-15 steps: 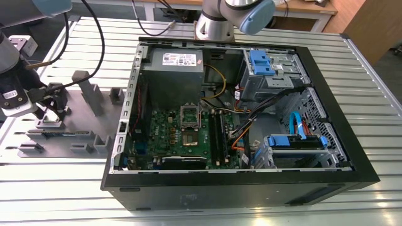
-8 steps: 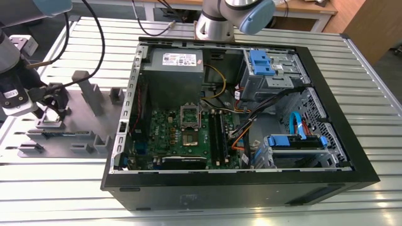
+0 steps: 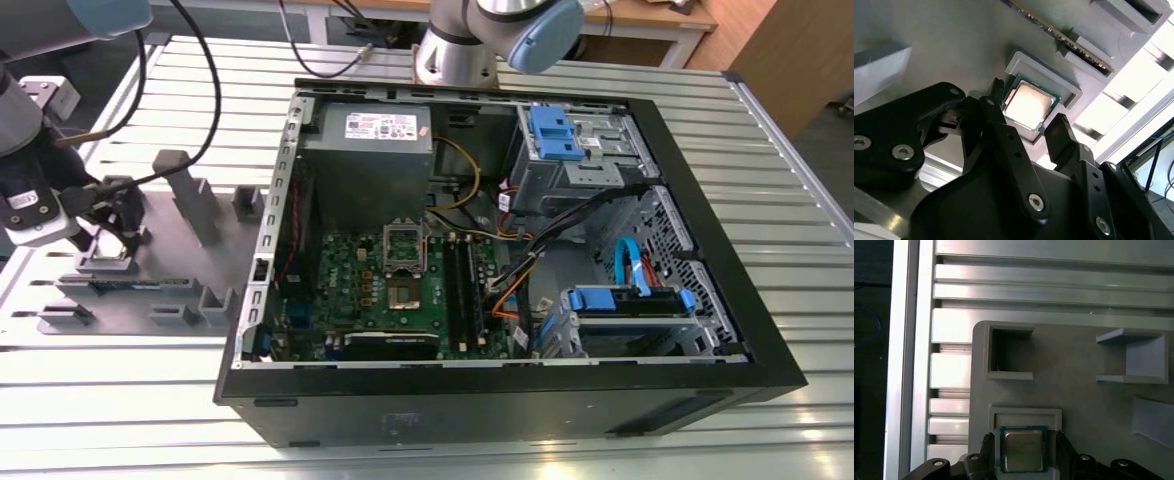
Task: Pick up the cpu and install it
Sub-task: 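Pick up the cpu and move it towards the insertion slot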
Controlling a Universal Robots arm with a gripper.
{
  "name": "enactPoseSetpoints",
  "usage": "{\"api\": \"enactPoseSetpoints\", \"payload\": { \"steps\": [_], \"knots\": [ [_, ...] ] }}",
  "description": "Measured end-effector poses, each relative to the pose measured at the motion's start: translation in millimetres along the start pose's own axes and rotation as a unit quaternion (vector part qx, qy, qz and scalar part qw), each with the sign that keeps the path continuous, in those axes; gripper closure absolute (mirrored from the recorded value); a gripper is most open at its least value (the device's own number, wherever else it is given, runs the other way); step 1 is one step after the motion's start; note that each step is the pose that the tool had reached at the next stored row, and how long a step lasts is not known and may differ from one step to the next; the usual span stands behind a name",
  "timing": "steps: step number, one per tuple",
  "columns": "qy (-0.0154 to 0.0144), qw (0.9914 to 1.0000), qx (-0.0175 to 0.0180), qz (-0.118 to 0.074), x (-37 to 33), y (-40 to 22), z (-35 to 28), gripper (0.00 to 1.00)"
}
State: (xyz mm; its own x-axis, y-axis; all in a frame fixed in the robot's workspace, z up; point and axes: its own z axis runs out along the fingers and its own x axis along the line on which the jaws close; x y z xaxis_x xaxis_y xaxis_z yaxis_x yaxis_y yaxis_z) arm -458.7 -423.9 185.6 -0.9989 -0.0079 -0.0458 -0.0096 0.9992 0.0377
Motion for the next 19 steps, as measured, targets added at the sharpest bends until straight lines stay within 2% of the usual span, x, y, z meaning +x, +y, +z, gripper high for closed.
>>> {"api": "enactPoseSetpoints", "payload": {
  "steps": [6,19],
  "knots": [
    [0.0001,1.00000,0.0000,0.000,0.2,0.6,2.7,0.40],
    [0.0000,1.00000,0.0000,0.000,0.2,-0.6,3.3,0.40]
  ]
}}
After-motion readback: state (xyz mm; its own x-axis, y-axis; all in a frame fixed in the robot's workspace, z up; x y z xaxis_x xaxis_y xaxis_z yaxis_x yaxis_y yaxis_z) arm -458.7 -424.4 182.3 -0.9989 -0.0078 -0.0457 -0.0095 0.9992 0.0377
